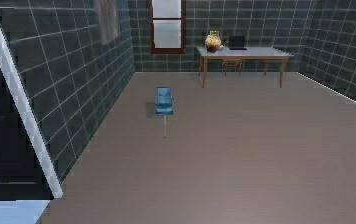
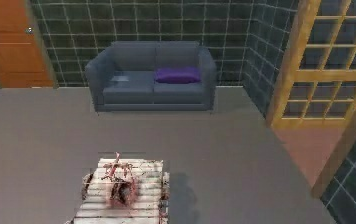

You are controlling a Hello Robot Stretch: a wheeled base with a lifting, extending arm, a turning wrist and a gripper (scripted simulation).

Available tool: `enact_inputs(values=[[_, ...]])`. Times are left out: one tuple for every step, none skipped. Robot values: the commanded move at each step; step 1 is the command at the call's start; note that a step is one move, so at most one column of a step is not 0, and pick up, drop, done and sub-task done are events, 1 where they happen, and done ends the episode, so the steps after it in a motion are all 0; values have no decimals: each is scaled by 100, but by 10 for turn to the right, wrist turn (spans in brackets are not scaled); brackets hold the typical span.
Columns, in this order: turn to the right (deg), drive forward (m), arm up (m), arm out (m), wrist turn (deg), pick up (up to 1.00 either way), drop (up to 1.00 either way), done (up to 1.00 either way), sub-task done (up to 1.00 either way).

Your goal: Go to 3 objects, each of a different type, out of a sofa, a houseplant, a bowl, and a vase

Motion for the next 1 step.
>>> enact_inputs(values=[[0,65,0,0,0,0,0,0,0]])
